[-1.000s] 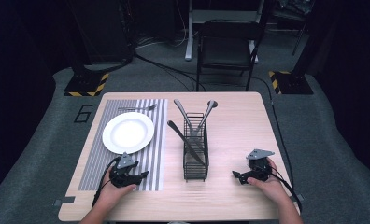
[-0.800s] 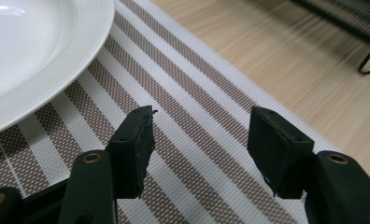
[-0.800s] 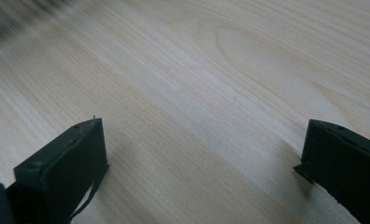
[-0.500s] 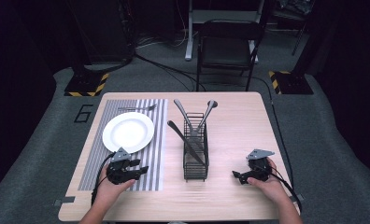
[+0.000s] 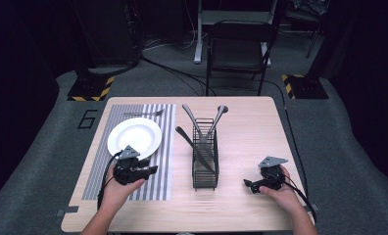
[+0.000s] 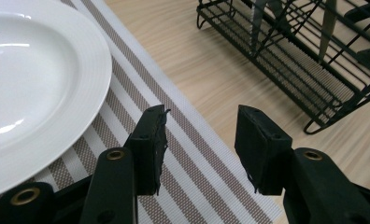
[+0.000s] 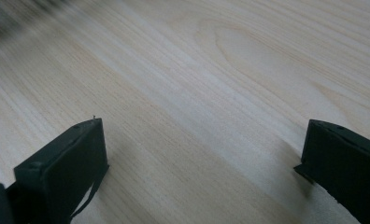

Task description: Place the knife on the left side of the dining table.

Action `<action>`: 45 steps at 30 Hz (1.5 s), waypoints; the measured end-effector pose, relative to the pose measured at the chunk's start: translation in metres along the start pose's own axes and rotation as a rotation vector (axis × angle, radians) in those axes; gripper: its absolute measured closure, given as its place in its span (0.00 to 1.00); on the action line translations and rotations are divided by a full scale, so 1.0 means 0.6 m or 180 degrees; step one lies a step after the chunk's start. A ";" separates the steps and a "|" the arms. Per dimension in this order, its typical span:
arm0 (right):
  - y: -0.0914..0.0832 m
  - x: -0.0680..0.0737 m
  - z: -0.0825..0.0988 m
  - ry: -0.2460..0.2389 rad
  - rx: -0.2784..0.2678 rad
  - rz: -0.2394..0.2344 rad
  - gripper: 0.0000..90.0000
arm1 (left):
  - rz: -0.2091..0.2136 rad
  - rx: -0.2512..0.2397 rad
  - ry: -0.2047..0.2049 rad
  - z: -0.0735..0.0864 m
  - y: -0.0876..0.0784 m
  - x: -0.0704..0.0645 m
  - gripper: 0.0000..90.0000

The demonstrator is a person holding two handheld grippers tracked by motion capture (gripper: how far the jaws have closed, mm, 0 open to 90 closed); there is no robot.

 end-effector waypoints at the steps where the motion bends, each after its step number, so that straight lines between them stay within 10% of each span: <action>1: 0.000 0.000 0.000 -0.0003 0.0000 -0.0001 0.00 | 0.0015 0.0028 0.0025 -0.005 -0.001 -0.001 0.59; 45: 0.000 0.000 0.000 -0.0002 0.0000 -0.0001 0.00 | 0.0183 -0.0167 -0.0028 -0.203 0.009 -0.072 0.59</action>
Point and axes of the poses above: each handheld gripper's, and its own axes: y roughly forward along the jaws, z roughly out of its underside, x roughly to its left, the point moved 5 cm from there along y, roughly forward along the jaws, and after that the axes turned 7 degrees about -x, right-handed, at the moved point
